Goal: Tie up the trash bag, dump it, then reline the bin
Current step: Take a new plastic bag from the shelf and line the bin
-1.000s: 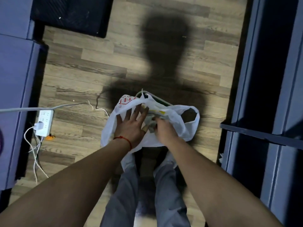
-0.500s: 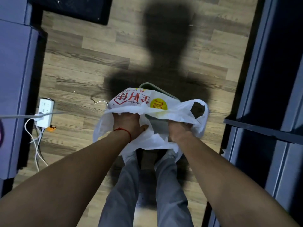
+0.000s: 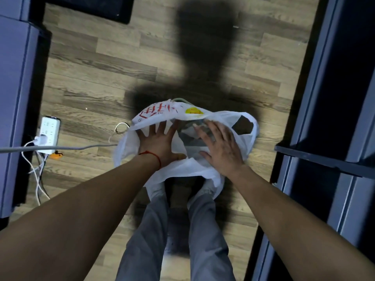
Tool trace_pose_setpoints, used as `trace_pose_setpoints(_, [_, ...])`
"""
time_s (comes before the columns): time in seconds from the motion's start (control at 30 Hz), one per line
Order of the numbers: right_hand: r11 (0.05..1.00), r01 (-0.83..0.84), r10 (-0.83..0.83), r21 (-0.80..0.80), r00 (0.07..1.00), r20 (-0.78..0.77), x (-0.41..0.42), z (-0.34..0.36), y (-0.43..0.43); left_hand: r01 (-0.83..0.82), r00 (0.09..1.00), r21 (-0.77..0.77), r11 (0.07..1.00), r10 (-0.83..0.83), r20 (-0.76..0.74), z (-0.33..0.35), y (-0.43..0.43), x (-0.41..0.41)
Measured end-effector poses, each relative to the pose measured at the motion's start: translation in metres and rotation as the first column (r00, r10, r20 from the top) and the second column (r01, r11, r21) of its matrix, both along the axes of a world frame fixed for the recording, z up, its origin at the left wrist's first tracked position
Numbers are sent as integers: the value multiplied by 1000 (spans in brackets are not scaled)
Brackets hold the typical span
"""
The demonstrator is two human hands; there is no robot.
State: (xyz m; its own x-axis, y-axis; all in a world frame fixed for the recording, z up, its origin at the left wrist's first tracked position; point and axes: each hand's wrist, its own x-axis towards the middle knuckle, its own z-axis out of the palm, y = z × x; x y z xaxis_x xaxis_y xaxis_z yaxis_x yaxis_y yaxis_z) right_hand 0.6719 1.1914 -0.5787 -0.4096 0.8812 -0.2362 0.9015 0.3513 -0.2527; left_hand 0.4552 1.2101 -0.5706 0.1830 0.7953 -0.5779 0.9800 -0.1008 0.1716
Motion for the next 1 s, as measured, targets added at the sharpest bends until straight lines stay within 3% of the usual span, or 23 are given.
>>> trace_pose_setpoints(0.2, [982,41,-1,-183,976,218,3,-36,9,57,998,-9,998,-57,6,-16,5,-5])
trace_pose_setpoints(0.4, [945,146,-58,-293,956,288,0,-65,14,63,998,-61,996,-62,10,-49,6,-13])
trace_pose_setpoints(0.77, [865,222,-178,-449,974,140,-5,-75,38,-61,977,-81,995,76,201,-69,25,-17])
trace_pose_setpoints(1.0, [855,233,-194,-464,972,130,-1,-86,49,-53,986,-125,991,72,149,-81,48,-6])
